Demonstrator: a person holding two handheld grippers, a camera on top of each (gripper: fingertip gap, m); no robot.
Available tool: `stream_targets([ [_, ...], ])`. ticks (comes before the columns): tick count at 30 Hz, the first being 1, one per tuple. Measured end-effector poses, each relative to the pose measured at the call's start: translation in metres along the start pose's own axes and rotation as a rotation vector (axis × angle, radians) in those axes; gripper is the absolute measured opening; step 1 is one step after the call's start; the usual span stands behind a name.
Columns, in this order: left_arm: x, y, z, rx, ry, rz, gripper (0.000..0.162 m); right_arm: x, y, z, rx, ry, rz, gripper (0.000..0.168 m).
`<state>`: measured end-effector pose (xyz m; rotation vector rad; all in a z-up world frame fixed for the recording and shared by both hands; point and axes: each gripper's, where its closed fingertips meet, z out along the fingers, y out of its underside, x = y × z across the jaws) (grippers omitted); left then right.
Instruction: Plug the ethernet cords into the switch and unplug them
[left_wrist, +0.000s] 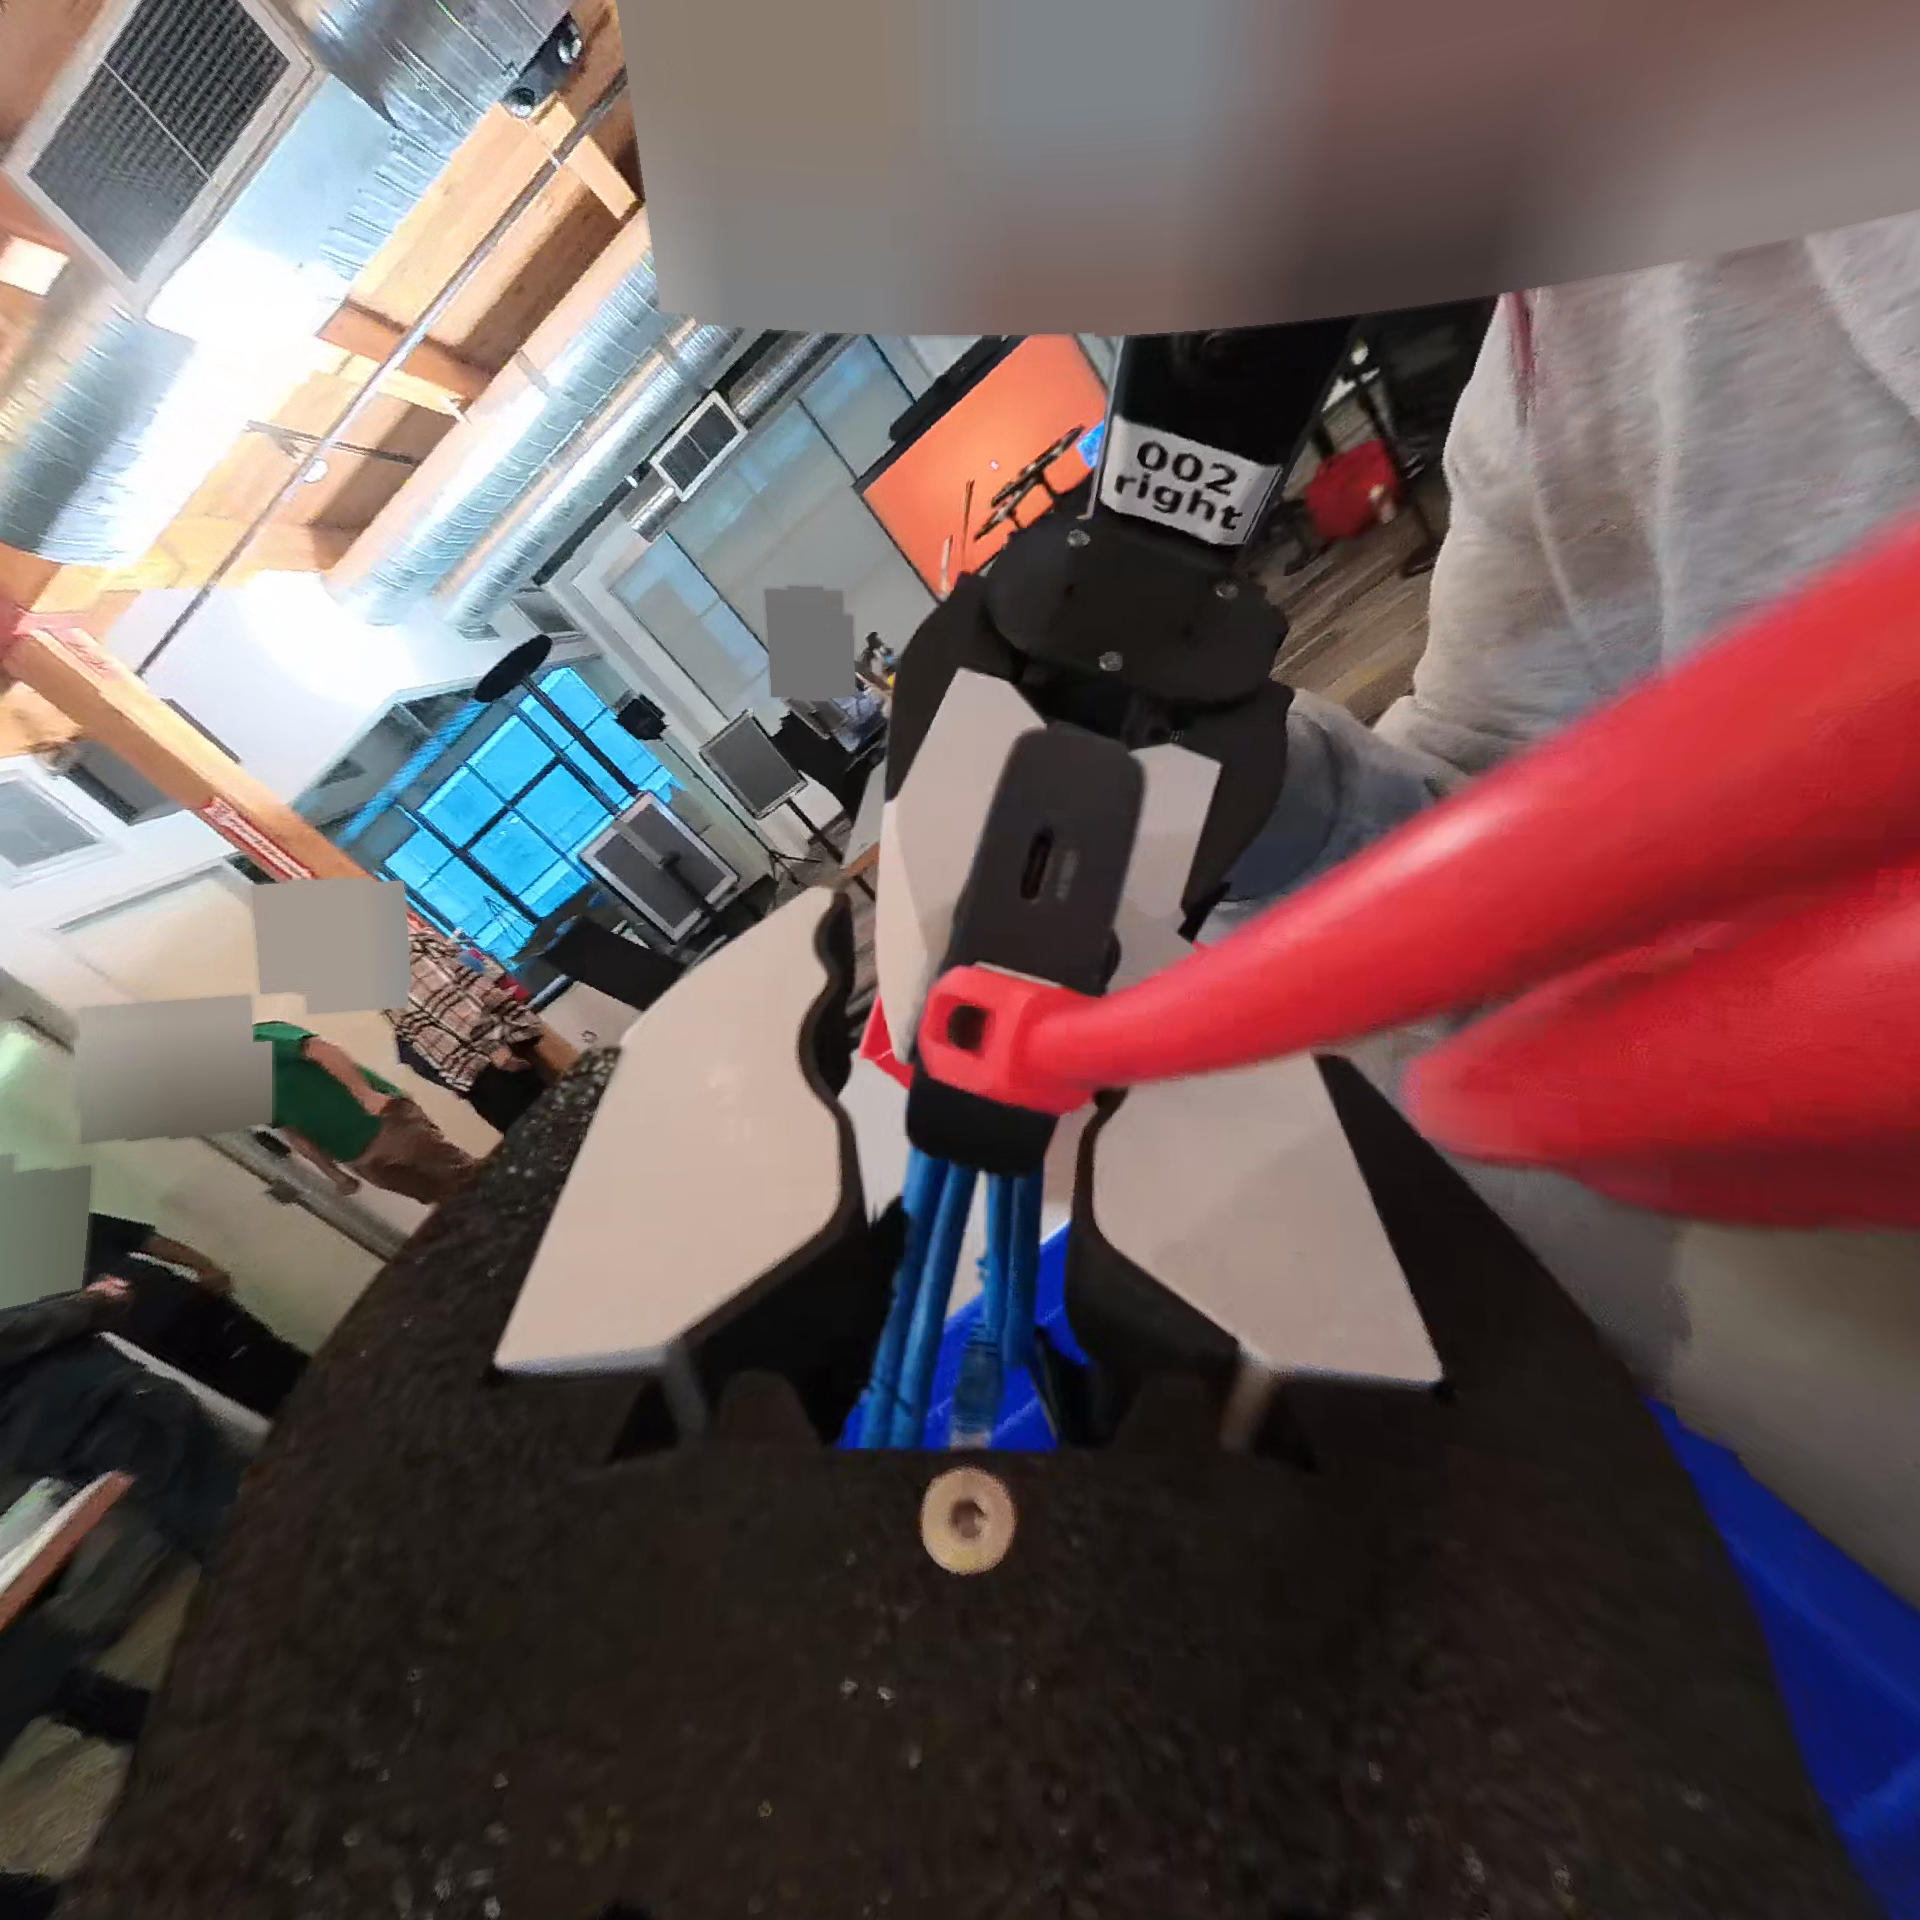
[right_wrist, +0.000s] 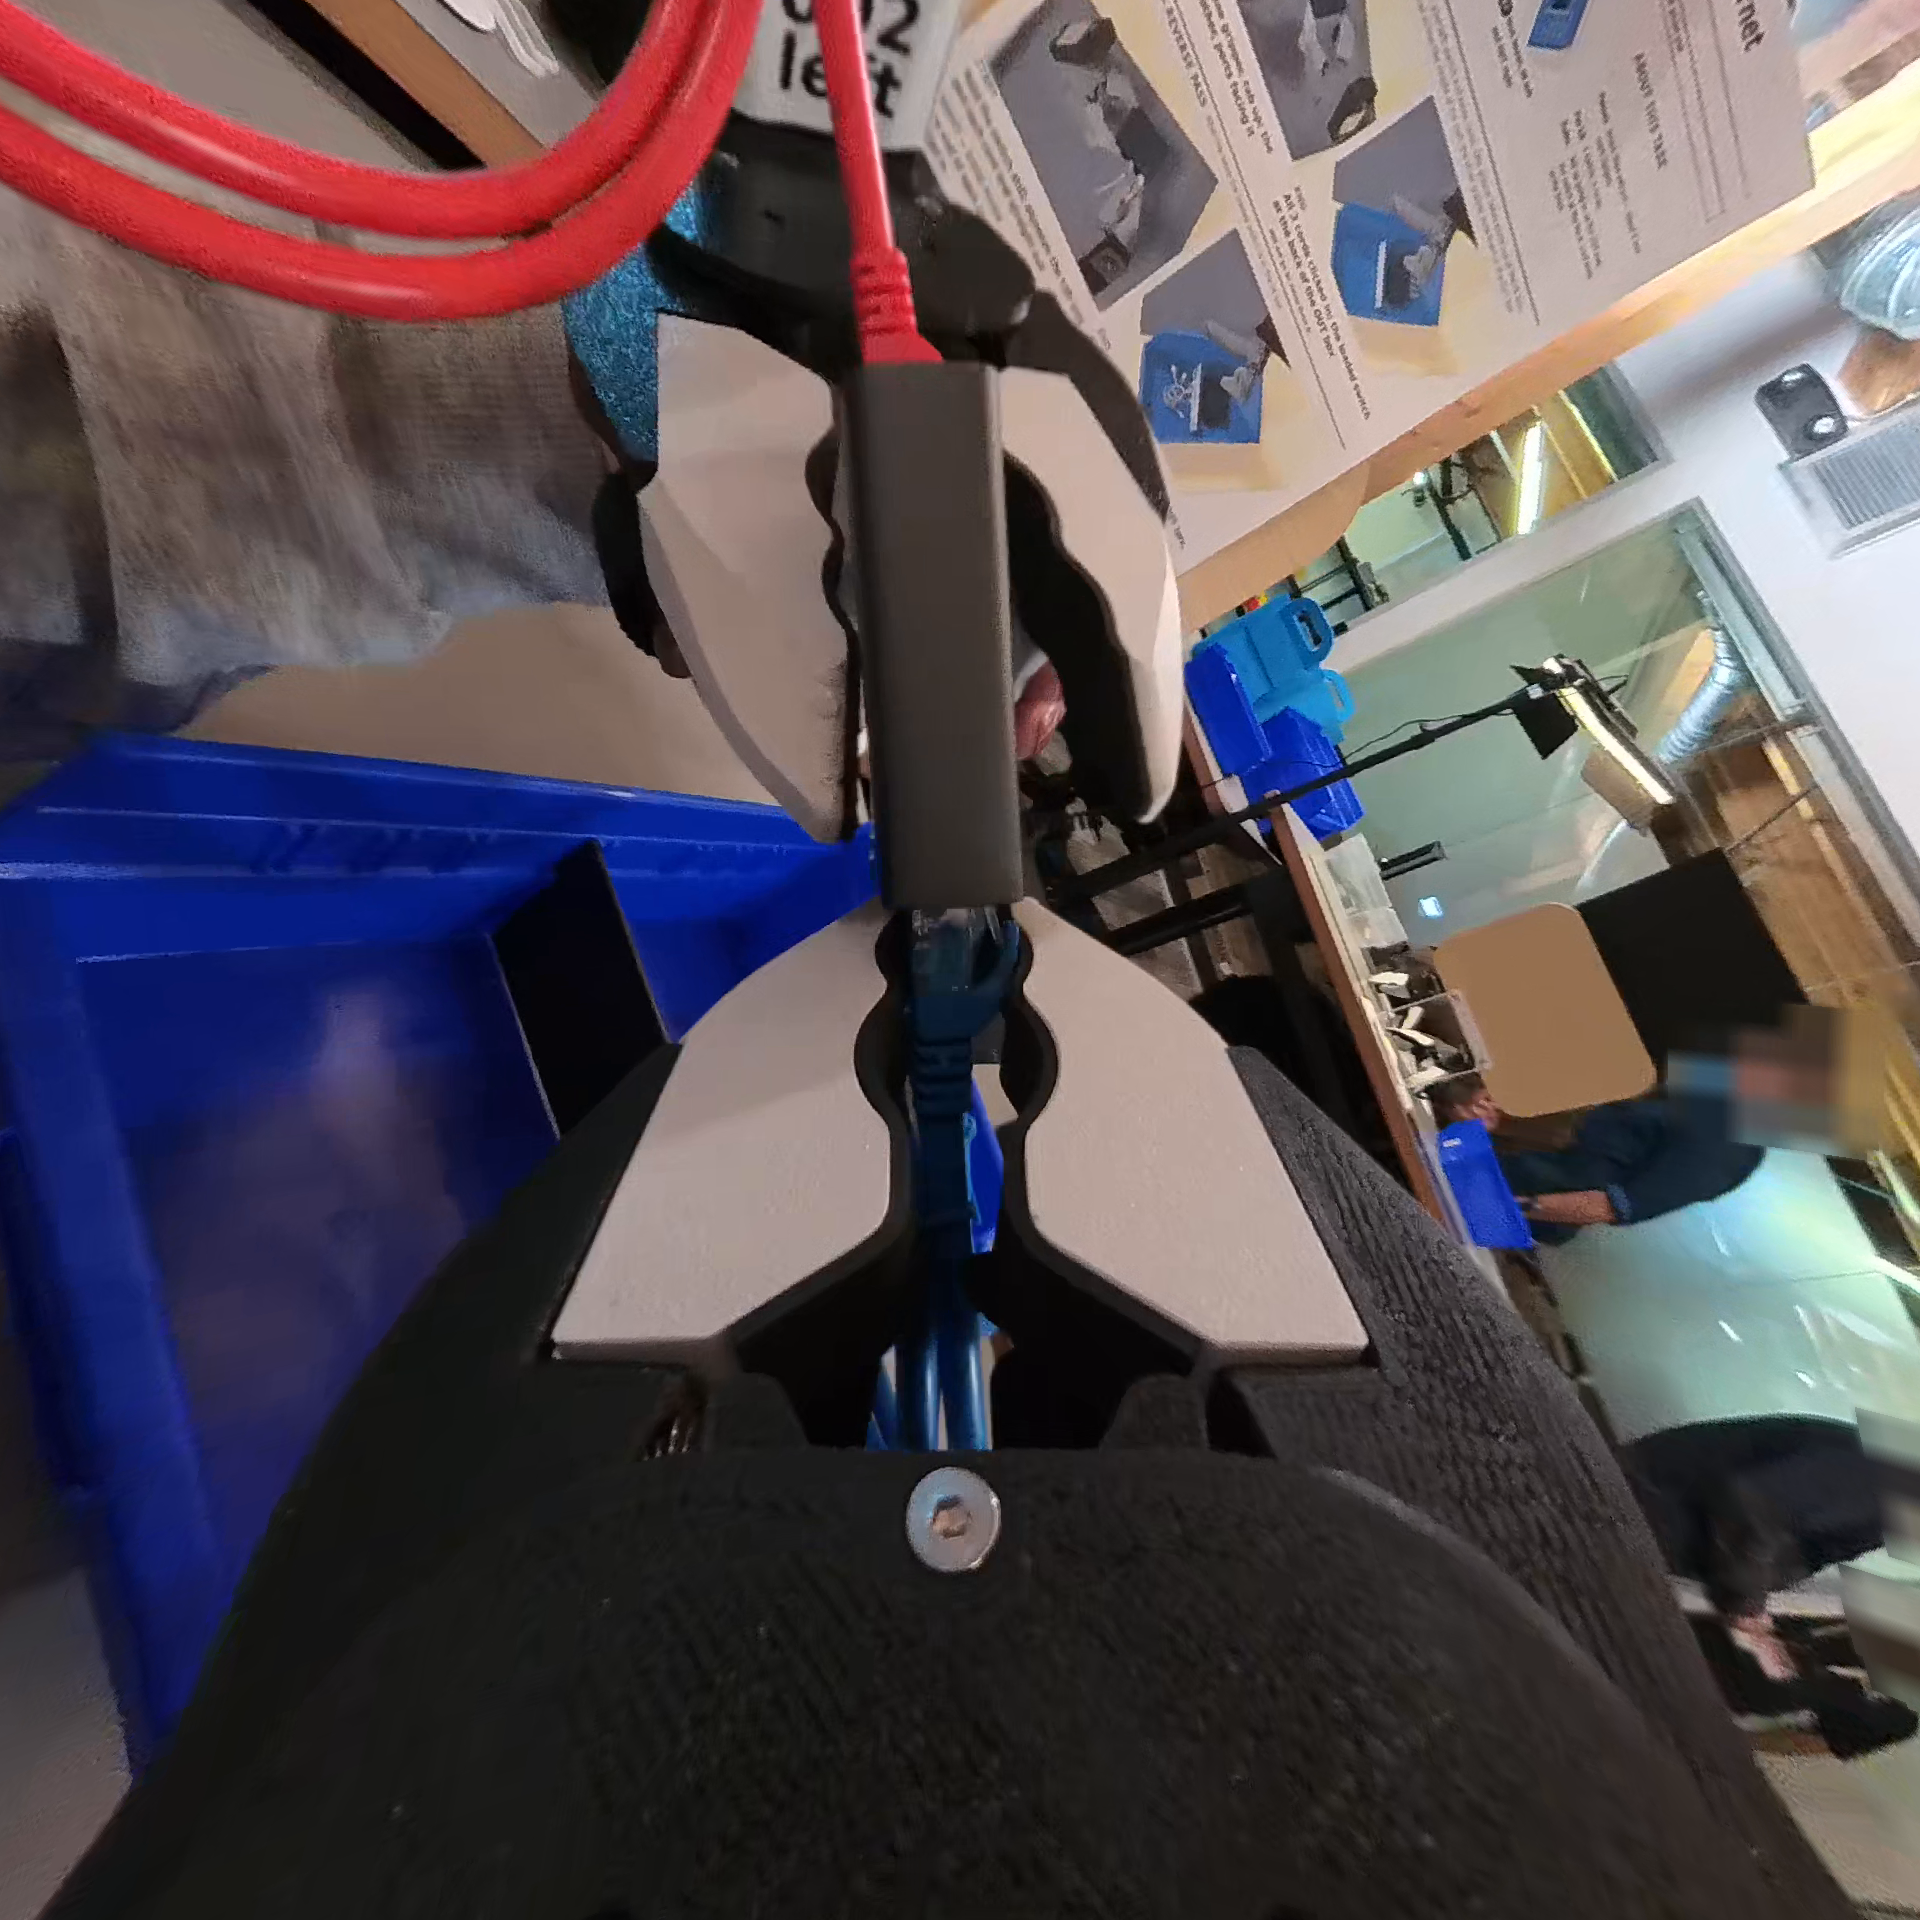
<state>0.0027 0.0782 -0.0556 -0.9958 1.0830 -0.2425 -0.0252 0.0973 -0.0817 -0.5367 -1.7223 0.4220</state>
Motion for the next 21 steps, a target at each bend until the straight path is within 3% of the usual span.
stream_targets([
  [5, -0.001, -0.017, 0.000, 0.067, -0.035, 0.061, 0.042, -0.003, -0.003, 0.001, 0.024, -0.030, 0.047, 0.014],
  [10, 0.010, -0.018, 0.001, 0.040, 0.039, 0.078, 0.022, -0.004, 0.000, 0.004, 0.016, -0.049, 0.061, 0.014],
  [21, 0.009, -0.020, 0.000, 0.040, 0.025, 0.083, 0.024, -0.003, -0.003, 0.004, 0.030, -0.037, 0.058, 0.014],
])
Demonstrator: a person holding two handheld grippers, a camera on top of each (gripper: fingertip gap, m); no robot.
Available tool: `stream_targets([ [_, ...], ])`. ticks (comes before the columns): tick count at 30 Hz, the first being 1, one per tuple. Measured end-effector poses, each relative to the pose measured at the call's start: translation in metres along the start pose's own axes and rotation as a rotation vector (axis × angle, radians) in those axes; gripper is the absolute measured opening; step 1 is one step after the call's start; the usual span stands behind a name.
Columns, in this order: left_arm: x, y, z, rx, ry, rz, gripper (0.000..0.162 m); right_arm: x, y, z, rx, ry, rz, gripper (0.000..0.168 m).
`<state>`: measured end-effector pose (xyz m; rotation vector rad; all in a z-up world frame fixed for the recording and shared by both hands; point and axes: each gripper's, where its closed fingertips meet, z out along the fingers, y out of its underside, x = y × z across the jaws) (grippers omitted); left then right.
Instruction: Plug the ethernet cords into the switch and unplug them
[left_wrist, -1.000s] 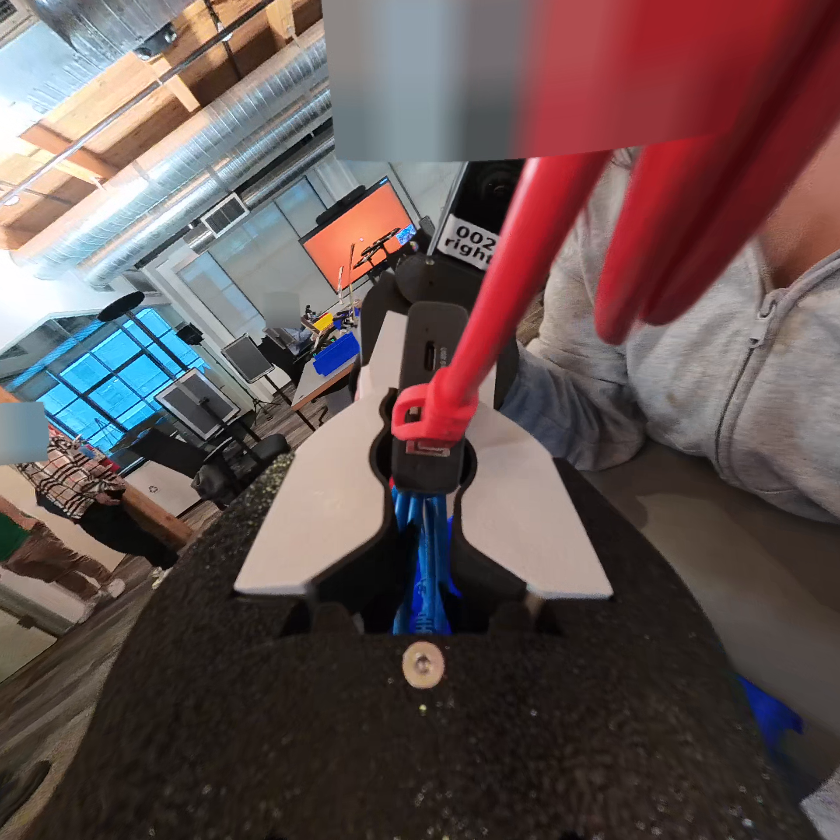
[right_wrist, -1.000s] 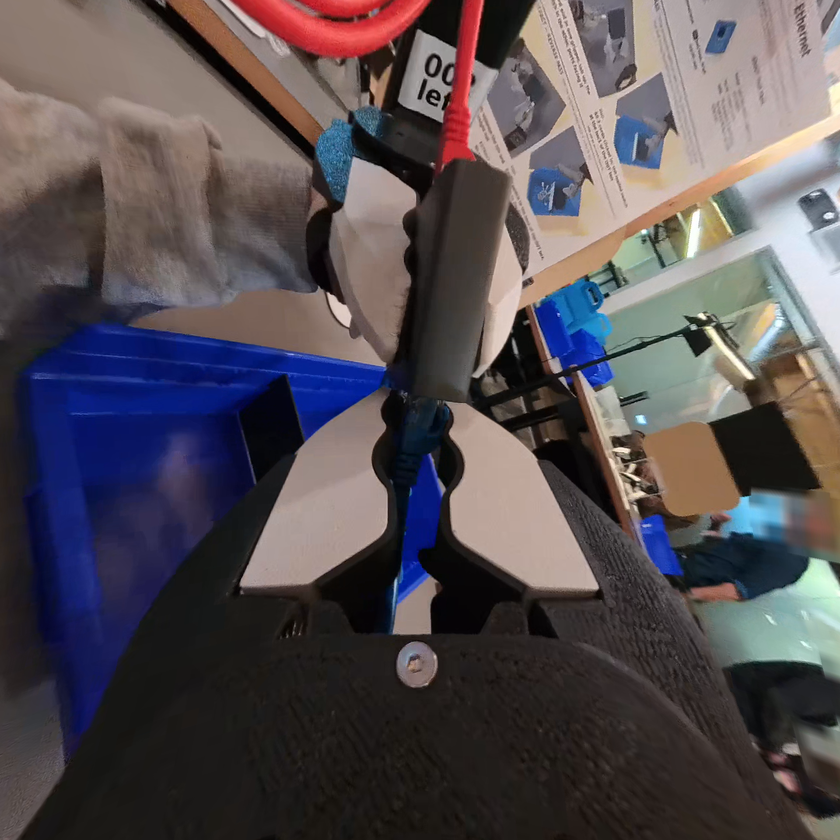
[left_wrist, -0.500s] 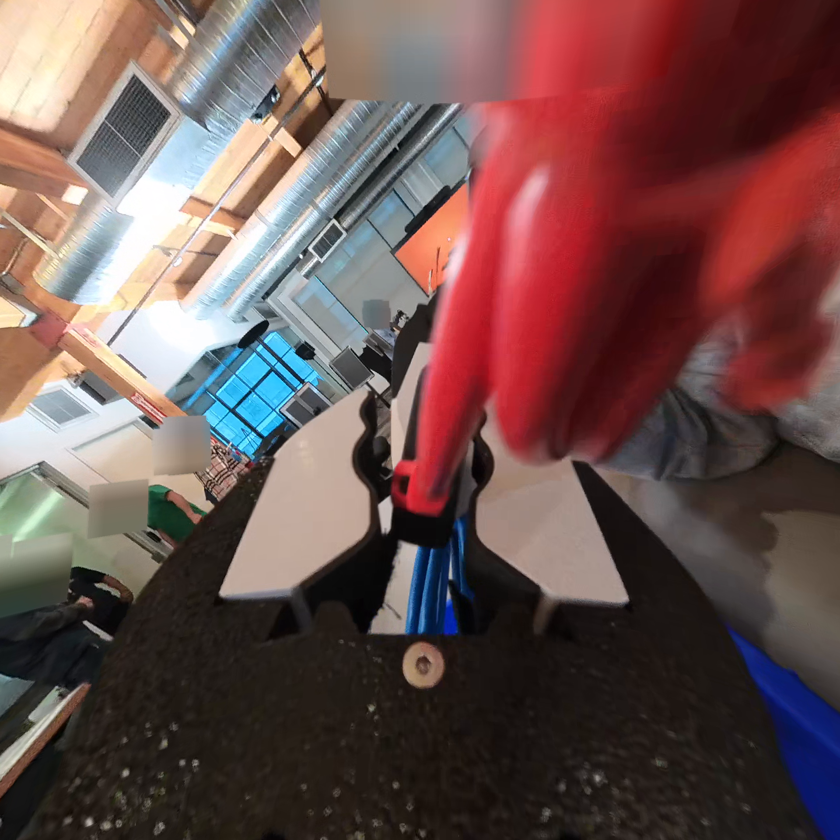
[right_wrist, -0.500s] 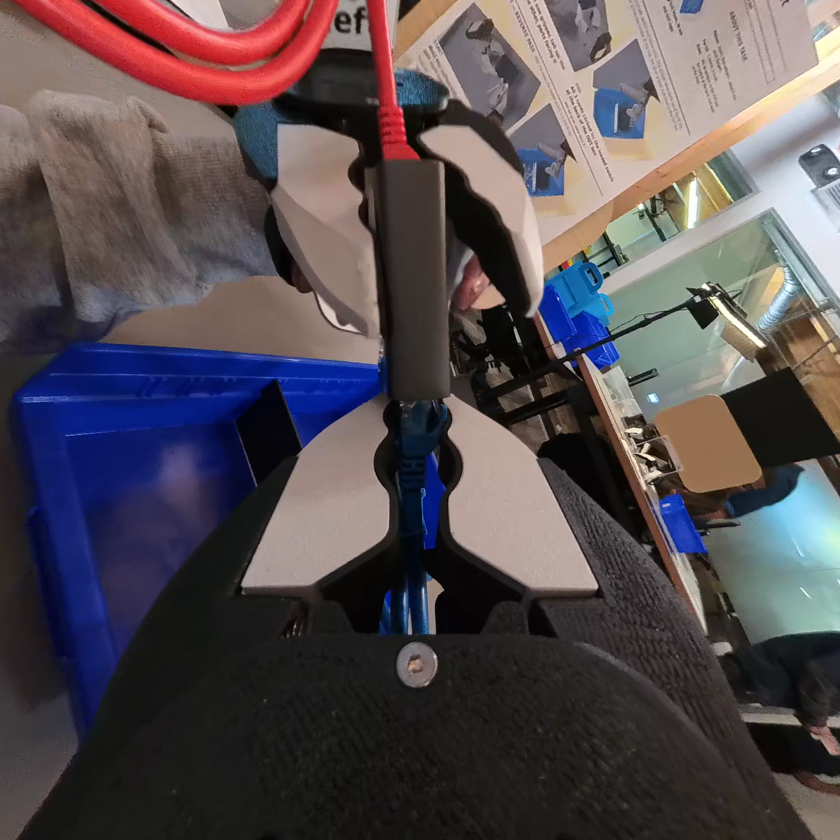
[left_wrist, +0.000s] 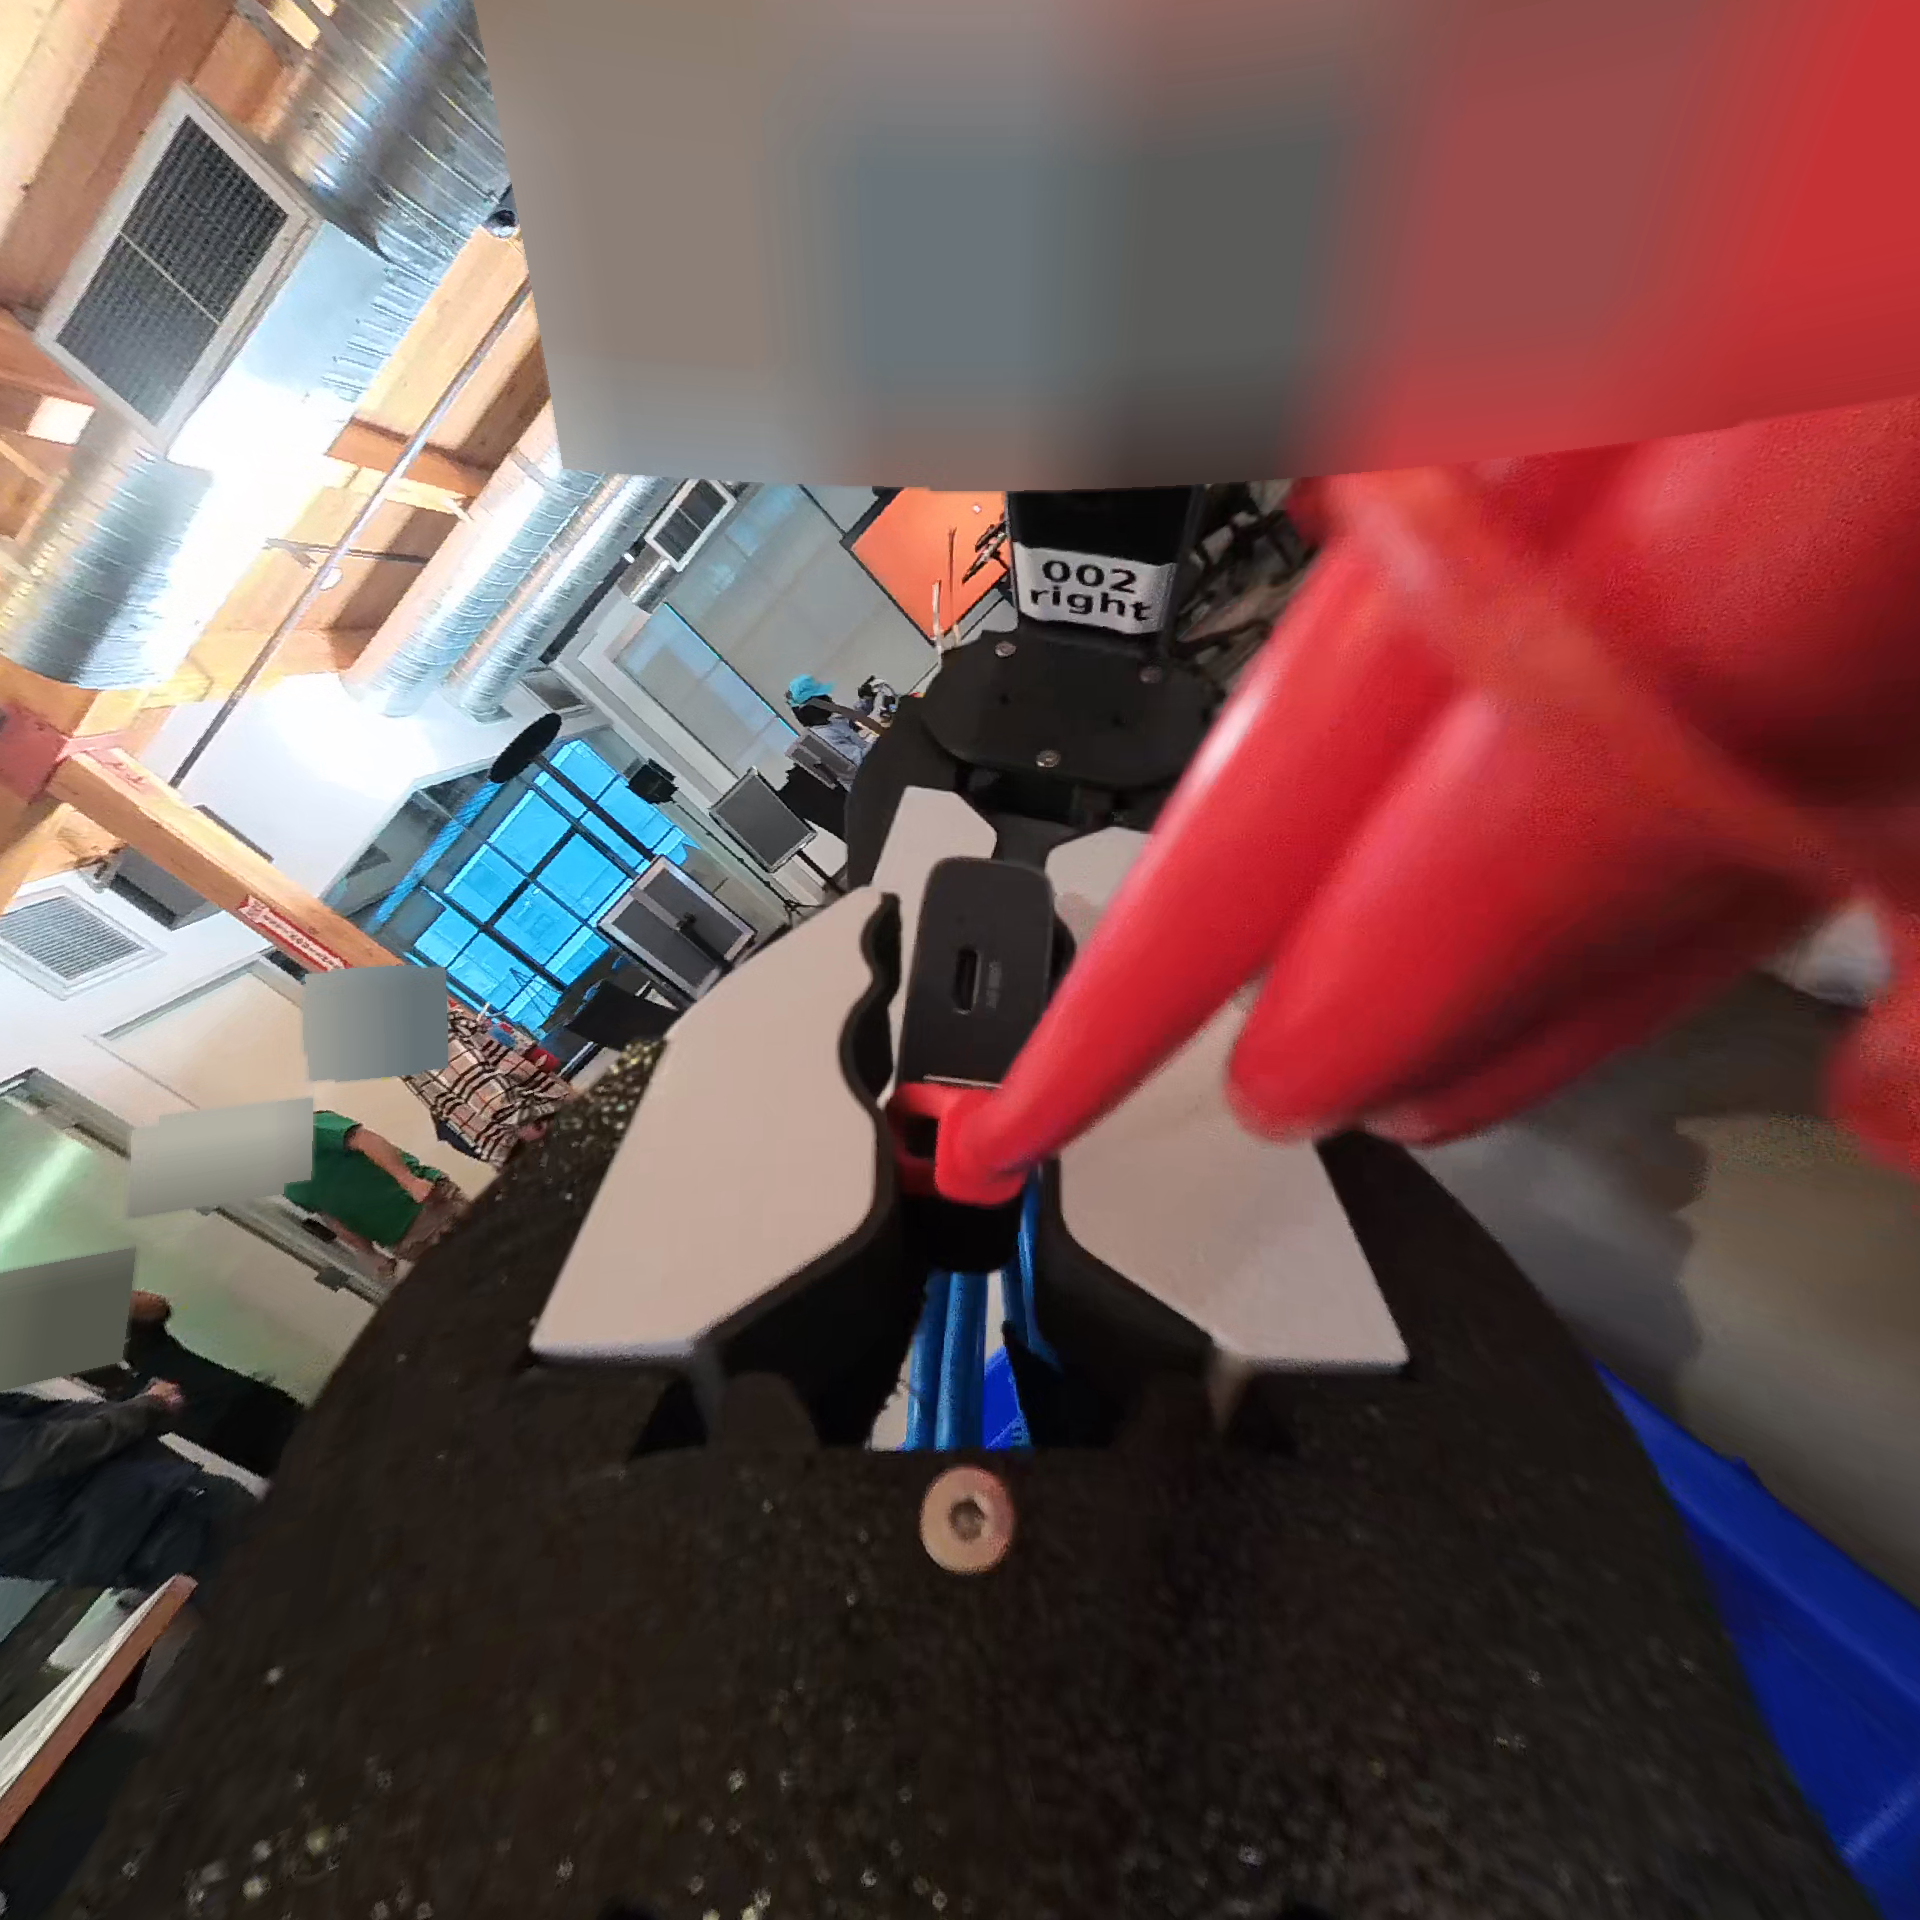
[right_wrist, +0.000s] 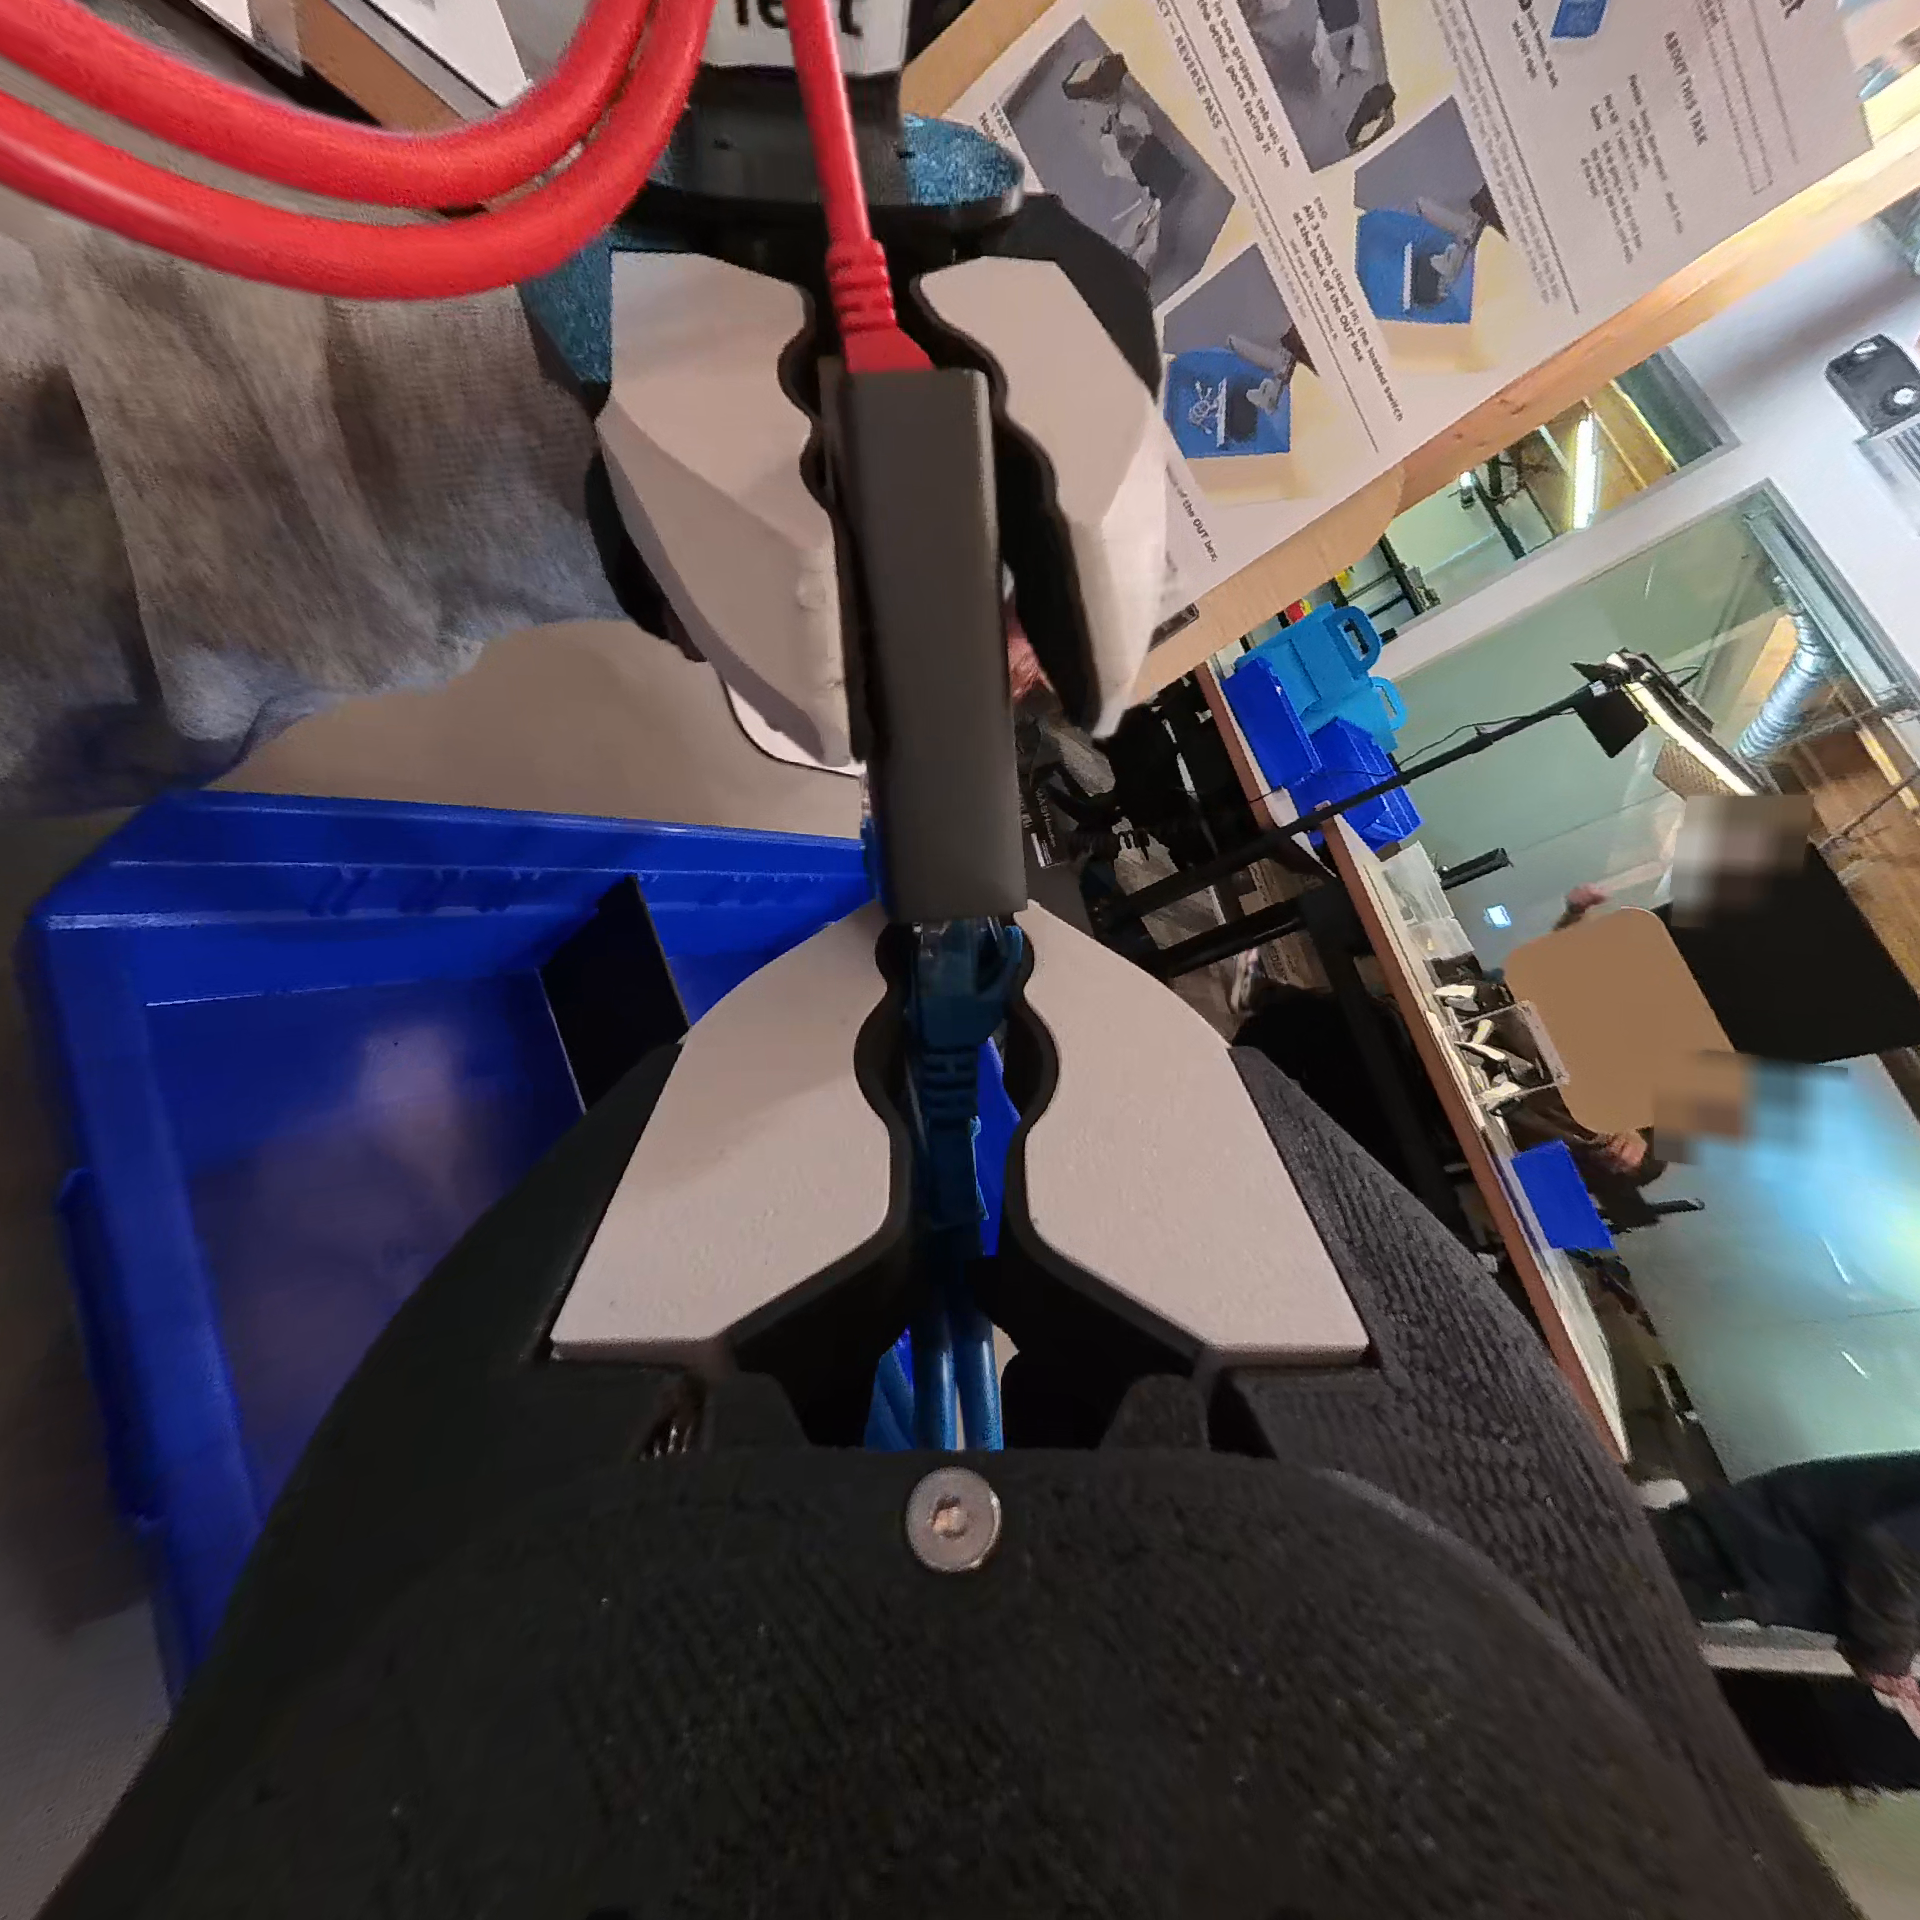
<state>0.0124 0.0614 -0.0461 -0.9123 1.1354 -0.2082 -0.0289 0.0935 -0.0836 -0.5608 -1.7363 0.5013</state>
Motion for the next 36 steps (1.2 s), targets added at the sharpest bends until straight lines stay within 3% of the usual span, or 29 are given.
stream_targets([
  [6, 0.001, 0.003, 0.001, -0.019, 0.010, 0.019, 0.021, 0.000, 0.003, 0.003, -0.016, 0.011, 0.008, 0.019],
  [9, 0.005, -0.001, 0.007, 0.005, 0.033, 0.031, 0.022, -0.003, 0.005, 0.006, -0.059, 0.032, -0.026, 0.030],
  [21, 0.008, 0.000, 0.010, -0.008, 0.048, 0.042, 0.022, 0.000, 0.004, 0.007, -0.130, 0.120, -0.123, 0.032],
  [36, 0.008, -0.001, 0.009, 0.004, 0.052, 0.040, 0.021, -0.003, 0.007, 0.003, -0.134, 0.063, -0.044, 0.028],
])
